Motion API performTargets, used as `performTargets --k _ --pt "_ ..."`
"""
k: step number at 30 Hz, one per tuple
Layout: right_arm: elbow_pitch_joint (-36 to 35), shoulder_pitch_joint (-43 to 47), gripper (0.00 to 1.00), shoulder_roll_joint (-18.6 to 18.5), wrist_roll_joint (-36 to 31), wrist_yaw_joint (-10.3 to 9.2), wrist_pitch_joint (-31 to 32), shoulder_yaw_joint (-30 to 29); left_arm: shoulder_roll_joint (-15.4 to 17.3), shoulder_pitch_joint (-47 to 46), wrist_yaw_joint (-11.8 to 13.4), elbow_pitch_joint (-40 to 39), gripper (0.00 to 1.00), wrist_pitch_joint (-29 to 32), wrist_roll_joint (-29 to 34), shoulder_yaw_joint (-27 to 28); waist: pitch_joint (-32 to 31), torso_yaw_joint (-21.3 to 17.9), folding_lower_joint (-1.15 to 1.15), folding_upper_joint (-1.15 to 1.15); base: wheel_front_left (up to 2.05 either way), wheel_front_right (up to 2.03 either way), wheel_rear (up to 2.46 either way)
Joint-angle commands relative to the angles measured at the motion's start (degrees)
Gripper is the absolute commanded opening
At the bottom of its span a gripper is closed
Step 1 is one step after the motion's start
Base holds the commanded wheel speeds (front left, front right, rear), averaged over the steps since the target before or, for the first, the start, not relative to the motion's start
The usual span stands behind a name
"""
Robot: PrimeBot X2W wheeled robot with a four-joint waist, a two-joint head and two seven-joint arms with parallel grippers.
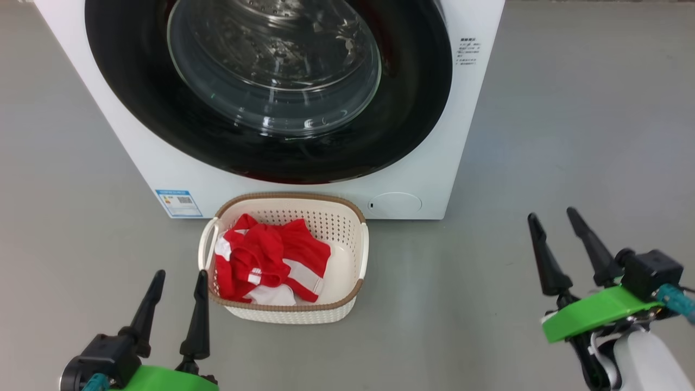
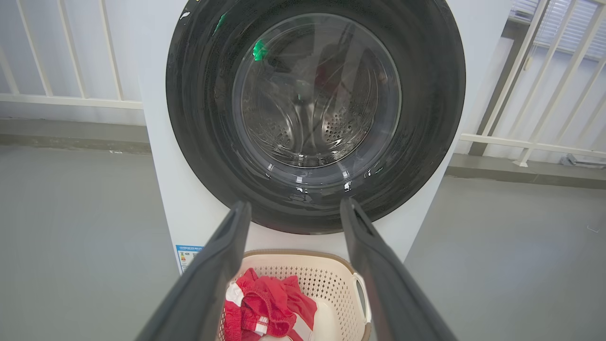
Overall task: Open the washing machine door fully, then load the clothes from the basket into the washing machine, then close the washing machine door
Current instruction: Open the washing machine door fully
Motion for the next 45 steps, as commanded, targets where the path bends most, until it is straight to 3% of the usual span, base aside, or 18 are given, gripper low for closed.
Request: performTargets --k 1,7,11,16,17,18,26,37,45 --pt "-1.3 -2.3 1.00 -0.8 0.5 0.09 -0.7 0.9 0.5 -2.2 -0.2 -1.9 1.00 -0.7 -0.3 2.1 0.5 0.3 0.00 0.00 0.00 0.00 0.00" --pt "-1.5 -5.3 1.00 -1.7 2.5 0.09 -0.7 -0.5 0.2 -2.7 -0.2 -2.8 1.00 -0.7 -0.4 3.0 2.1 0.8 0.00 0.00 0.00 0.00 0.00" --pt "-1.8 -7.5 0.92 -2.0 5.6 0.09 -0.7 -1.8 0.1 -3.1 -0.2 -3.2 1.00 -0.7 -0.9 3.4 3.4 1.1 0.00 0.00 0.00 0.00 0.00" --pt "-1.8 -10.5 0.36 -3.5 9.3 0.09 -0.7 -3.6 0.0 -4.0 -0.2 -3.6 1.00 -0.7 -0.5 3.3 5.0 1.7 0.00 0.00 0.00 0.00 0.00" --pt "-1.7 -11.0 0.15 -3.8 10.1 0.09 -0.7 -3.8 0.0 -4.1 -0.2 -3.7 1.00 -0.7 -0.4 3.3 5.3 1.8 0.00 0.00 0.00 0.00 0.00" --pt "-1.7 -11.6 0.00 -4.2 10.9 0.09 -0.7 -4.1 0.0 -4.3 -0.2 -3.8 1.00 -0.7 -0.3 3.3 5.7 1.9 0.00 0.00 0.00 0.00 0.00" --pt "-0.5 -16.3 0.00 -6.2 21.0 0.09 -0.7 -4.1 0.0 -5.4 -0.2 -4.2 1.00 -0.7 0.1 2.9 8.3 2.7 0.00 0.00 0.00 0.00 0.00" --pt "6.4 -26.5 0.00 -15.2 42.1 0.09 1.7 2.9 0.0 -7.5 -0.2 -5.9 1.00 -0.7 0.1 2.2 12.6 4.6 0.00 0.00 0.00 0.00 0.00" --pt "8.8 -33.0 0.00 -18.3 52.7 0.09 6.1 6.1 0.0 -8.7 -0.2 -7.3 1.00 -0.7 -0.2 2.3 16.2 5.6 0.00 0.00 0.00 0.00 0.00"
